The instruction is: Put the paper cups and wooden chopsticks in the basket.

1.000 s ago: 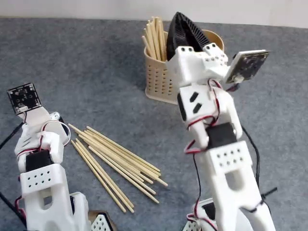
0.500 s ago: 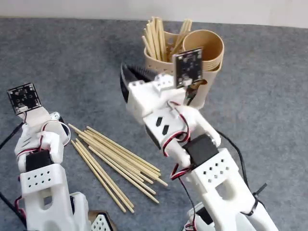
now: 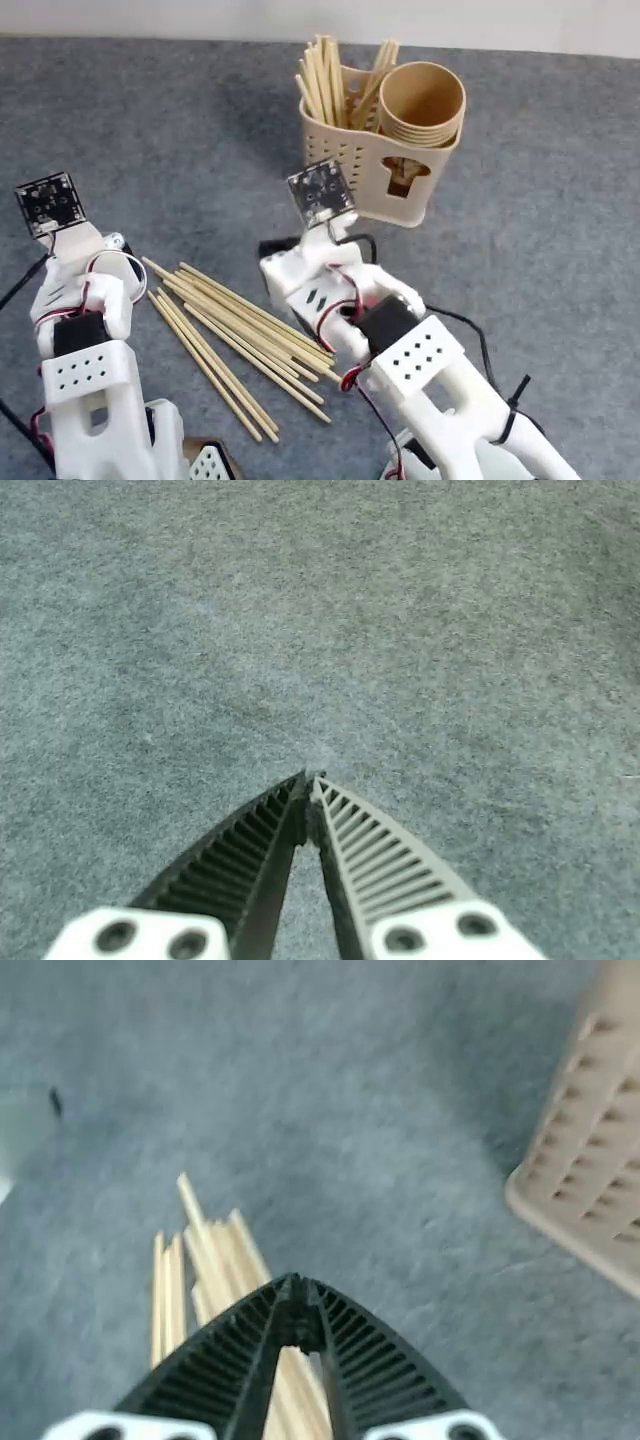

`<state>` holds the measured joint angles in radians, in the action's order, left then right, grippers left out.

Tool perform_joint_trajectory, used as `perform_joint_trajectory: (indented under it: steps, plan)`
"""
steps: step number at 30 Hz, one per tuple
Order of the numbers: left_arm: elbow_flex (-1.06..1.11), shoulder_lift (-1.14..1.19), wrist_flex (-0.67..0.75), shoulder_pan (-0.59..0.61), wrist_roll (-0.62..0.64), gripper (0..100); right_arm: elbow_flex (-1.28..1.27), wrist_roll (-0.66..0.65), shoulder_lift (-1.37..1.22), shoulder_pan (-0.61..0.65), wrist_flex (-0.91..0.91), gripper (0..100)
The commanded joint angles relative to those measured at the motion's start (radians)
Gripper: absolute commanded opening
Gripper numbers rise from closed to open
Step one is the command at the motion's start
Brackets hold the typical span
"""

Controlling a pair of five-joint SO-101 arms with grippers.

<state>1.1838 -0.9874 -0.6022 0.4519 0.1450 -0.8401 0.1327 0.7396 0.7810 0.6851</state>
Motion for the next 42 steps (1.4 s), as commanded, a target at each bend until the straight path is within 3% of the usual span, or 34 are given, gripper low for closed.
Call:
perform_joint_trajectory:
  steps: [1, 7, 13, 26, 42]
  plan:
    - [-0.018, -0.019, 0.017, 0.047, 0.012, 3, 0.008, -0.074, -0.01, 0.102, 0.044, 0.9]
    - [-0.022, -0.019, 0.017, 0.09, 0.052, 3, -0.001, -0.103, -0.013, 0.208, 0.041, 1.7]
    - [-0.022, -0.019, 0.017, 0.088, 0.052, 3, -0.002, -0.101, -0.148, 0.214, 0.041, 12.5]
    - [-0.022, -0.021, 0.017, 0.088, 0.054, 3, 0.128, -0.196, -0.513, 0.211, 0.047, 12.5]
    - [-0.018, -0.021, 0.017, 0.085, 0.054, 3, 0.173, -0.245, -0.549, 0.139, 0.047, 12.4]
